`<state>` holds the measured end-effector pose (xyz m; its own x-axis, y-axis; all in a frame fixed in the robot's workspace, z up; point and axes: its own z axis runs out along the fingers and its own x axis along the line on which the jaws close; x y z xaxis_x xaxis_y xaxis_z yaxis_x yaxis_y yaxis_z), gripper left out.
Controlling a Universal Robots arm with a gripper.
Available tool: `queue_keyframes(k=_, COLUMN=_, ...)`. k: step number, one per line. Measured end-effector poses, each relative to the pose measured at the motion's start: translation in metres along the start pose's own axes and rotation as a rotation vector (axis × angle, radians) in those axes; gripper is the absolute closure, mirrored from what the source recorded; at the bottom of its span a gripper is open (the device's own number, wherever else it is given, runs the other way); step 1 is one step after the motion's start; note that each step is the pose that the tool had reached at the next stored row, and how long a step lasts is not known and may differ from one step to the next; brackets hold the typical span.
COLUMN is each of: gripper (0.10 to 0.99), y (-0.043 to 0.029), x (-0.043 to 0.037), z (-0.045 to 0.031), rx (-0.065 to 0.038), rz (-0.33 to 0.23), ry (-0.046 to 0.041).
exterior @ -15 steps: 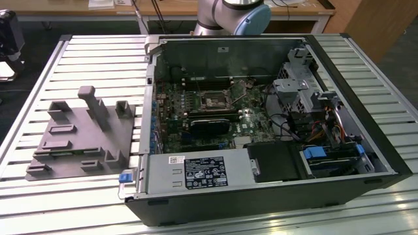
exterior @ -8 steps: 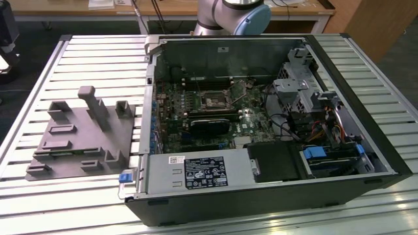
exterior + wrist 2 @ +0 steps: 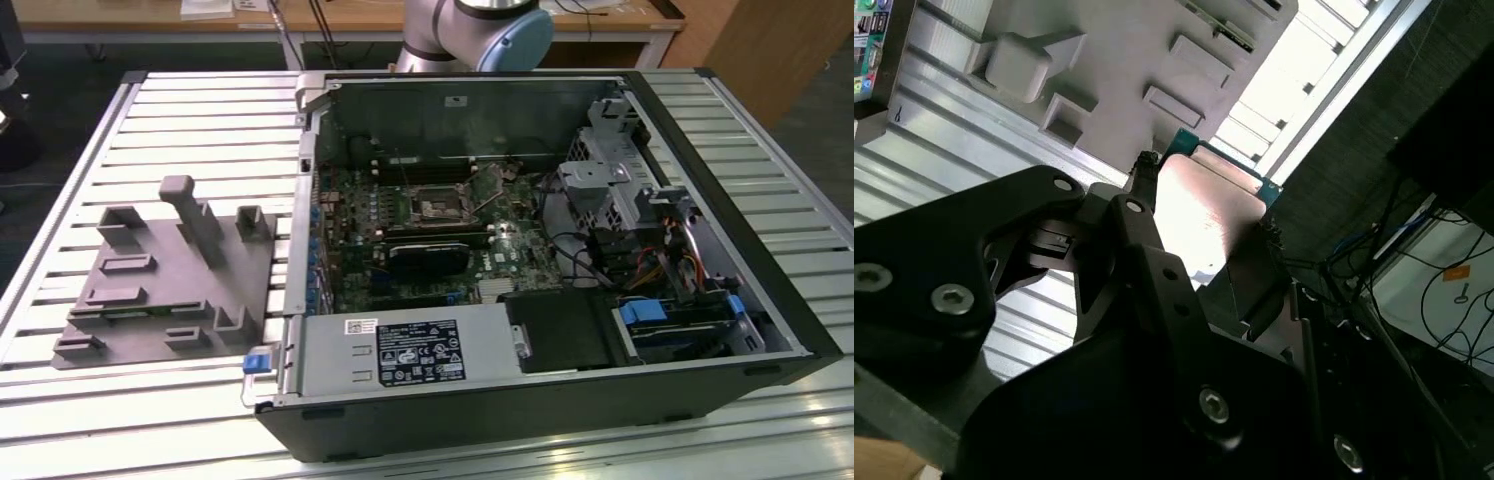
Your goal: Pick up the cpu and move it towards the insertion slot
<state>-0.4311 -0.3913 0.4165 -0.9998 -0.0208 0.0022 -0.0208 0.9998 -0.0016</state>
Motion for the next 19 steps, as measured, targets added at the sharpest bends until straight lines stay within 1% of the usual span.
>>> queue_keyframes(k=5, gripper=0.553, y=0.0009, x=0.0, z=-0.0087, rx=0.003, rz=0.001, ry=0.0001)
queue_keyframes(k=8, gripper=0.553, y=0.001, x=-0.001, z=-0.0105, rx=0.004, rz=0.001, ry=-0.0002)
queue_keyframes(k=19, gripper=0.553, y=0.0006, x=-0.0237, z=-0.0107, rx=0.004, rz=0.001, ry=0.0001)
